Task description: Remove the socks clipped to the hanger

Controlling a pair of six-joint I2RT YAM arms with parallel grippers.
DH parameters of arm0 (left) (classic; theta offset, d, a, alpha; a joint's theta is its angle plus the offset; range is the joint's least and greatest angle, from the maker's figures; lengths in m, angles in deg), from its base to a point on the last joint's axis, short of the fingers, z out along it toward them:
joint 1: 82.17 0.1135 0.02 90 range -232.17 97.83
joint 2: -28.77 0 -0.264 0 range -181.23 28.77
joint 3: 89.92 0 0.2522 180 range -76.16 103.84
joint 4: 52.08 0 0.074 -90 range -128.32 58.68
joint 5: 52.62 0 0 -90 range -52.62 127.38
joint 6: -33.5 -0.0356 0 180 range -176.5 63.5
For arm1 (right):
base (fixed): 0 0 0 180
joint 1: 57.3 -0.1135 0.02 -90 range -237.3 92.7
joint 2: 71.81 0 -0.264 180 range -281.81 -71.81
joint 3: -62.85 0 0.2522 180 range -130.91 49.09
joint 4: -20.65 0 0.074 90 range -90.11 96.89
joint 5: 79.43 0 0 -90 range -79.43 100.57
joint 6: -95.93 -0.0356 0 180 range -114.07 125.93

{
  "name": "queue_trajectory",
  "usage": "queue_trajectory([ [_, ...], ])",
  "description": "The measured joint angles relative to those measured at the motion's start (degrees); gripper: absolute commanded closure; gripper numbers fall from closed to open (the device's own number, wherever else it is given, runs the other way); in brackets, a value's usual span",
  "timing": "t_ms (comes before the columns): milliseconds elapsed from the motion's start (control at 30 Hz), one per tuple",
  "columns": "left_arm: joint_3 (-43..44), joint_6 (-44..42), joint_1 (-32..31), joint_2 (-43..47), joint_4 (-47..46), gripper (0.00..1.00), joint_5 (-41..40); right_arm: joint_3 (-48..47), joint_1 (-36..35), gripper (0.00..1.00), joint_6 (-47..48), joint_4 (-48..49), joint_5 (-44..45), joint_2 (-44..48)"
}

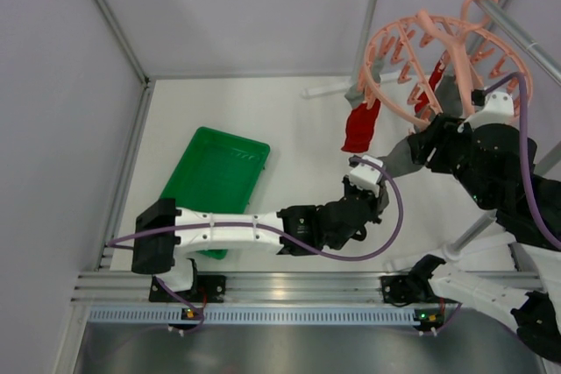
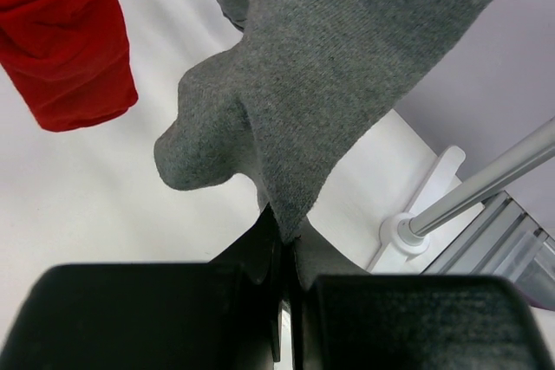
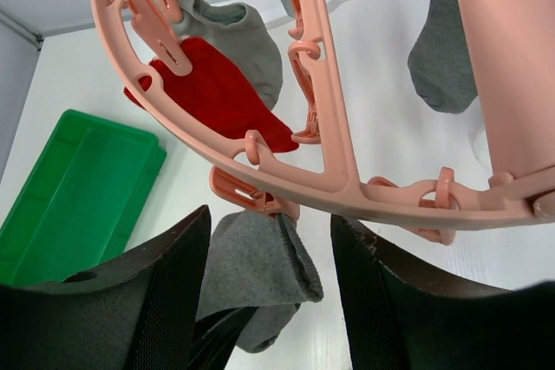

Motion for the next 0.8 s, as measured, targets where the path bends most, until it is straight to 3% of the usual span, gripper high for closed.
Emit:
queue_trajectory([
  [800, 0.7, 0.3, 0.0, -1.1, 0.9, 1.0, 1.1, 8.0, -0.1, 0.49, 6.2, 10.8, 1.3, 0.9],
])
